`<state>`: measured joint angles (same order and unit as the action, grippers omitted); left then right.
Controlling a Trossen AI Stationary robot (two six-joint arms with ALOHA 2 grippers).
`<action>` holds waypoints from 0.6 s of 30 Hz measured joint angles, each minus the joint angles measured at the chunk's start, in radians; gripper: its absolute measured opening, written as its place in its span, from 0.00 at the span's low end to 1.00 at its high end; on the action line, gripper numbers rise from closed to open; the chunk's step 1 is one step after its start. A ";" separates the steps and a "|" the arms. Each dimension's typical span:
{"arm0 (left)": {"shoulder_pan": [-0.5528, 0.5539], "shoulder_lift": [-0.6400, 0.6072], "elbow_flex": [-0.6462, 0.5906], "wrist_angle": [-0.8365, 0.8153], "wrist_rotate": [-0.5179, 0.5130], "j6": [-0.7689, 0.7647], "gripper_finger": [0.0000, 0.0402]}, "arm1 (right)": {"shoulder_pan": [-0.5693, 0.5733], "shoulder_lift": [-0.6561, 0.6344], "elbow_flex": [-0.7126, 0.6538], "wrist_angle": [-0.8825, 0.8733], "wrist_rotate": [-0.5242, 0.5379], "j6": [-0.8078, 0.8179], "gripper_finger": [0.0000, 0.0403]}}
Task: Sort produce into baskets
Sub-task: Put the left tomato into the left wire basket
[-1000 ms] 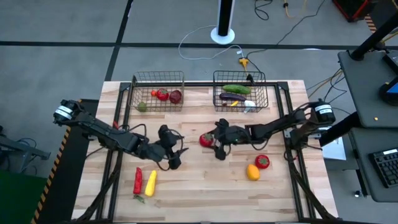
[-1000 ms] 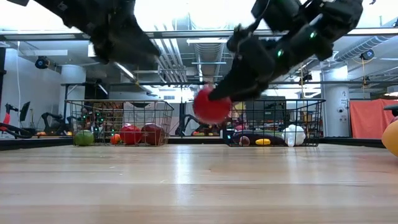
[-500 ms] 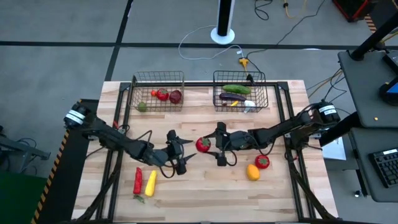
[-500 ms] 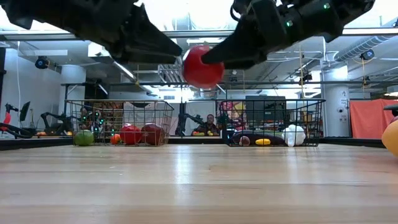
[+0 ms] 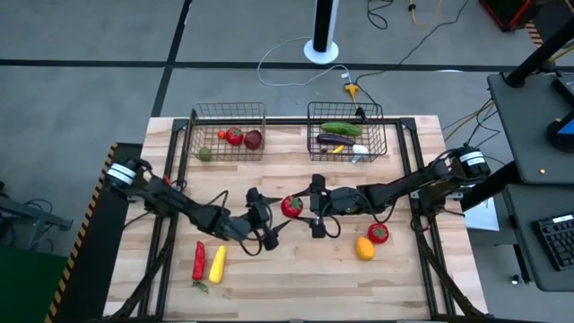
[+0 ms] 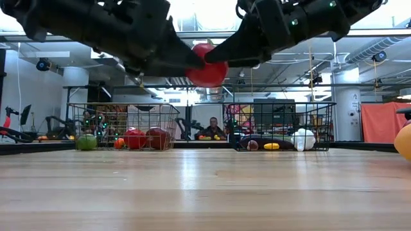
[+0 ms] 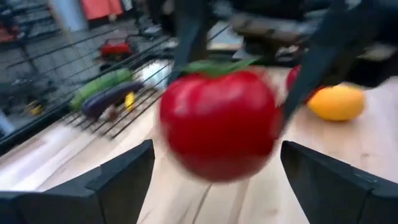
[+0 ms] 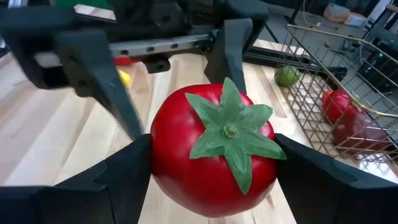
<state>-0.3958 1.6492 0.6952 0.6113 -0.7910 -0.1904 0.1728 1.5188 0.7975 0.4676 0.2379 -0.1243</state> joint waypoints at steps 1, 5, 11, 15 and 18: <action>0.002 0.004 0.000 0.024 0.020 0.018 0.83 | 0.000 0.000 0.000 -0.002 0.000 0.000 0.73; 0.013 0.019 0.000 0.063 0.041 0.042 0.83 | 0.000 0.001 0.000 -0.009 0.000 0.000 0.73; 0.018 0.019 0.000 0.063 0.045 0.054 0.75 | 0.004 0.001 0.000 -0.010 -0.002 -0.001 0.73; 0.017 0.019 0.000 0.060 0.048 0.057 0.63 | 0.006 0.001 0.000 -0.014 -0.004 -0.006 0.75; 0.018 0.019 0.000 0.060 0.049 0.055 0.56 | 0.006 0.001 0.000 -0.022 -0.009 0.008 0.79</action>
<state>-0.3775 1.6684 0.6949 0.6716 -0.7416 -0.1357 0.1787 1.5196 0.7975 0.4458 0.2291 -0.1165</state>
